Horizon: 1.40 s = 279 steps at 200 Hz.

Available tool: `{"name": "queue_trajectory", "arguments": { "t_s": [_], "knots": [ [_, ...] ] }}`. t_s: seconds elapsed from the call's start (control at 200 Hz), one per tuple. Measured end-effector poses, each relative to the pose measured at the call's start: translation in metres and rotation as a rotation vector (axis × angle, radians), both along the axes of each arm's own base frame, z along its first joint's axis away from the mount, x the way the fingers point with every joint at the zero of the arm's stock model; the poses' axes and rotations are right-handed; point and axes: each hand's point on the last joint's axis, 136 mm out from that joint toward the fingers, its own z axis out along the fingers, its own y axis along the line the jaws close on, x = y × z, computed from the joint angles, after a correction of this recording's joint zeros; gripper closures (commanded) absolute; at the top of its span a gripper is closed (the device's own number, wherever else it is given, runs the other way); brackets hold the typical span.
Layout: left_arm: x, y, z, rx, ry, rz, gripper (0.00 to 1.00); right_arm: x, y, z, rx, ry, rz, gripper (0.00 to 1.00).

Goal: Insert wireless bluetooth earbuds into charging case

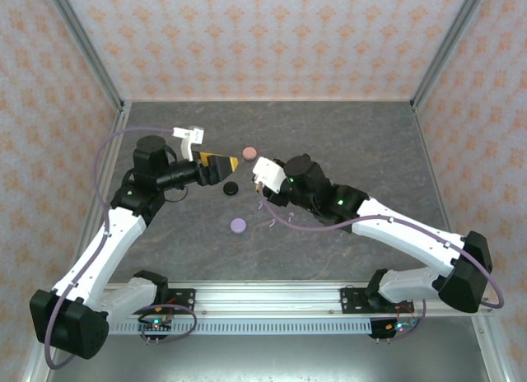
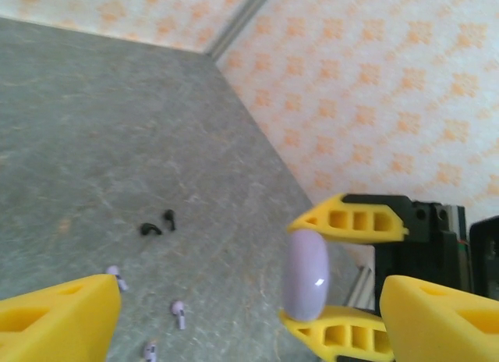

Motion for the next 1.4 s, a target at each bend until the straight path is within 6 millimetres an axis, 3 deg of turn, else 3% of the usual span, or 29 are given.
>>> {"name": "queue_trajectory", "arguments": {
  "t_s": [0.175,0.556,0.771,1.026,1.156,1.266,1.396],
  "knots": [
    [-0.007,-0.027,0.001,-0.007,-0.001,-0.092,0.18,0.002,0.001,0.004,-0.036,-0.057,0.026,0.55],
    [-0.014,-0.046,-0.008,-0.005,0.034,-0.172,0.24,0.006,0.007,0.02,0.009,-0.114,0.032,0.55],
    [-0.013,-0.059,-0.023,0.008,0.079,-0.217,0.42,0.007,0.008,0.023,0.022,-0.121,0.036,0.55],
    [-0.009,-0.064,-0.023,0.011,0.077,-0.243,0.63,0.007,0.008,0.023,0.019,-0.122,0.037,0.55],
    [-0.01,-0.066,-0.022,0.01,0.072,-0.252,0.69,0.007,0.008,0.021,0.016,-0.119,0.037,0.55],
    [-0.01,-0.066,-0.02,0.01,0.069,-0.252,0.73,0.008,0.006,0.021,0.019,-0.116,0.032,0.5],
    [-0.011,-0.068,-0.02,0.016,0.058,-0.258,0.77,0.01,0.004,0.019,0.037,-0.086,0.025,0.34]
  ]
}}
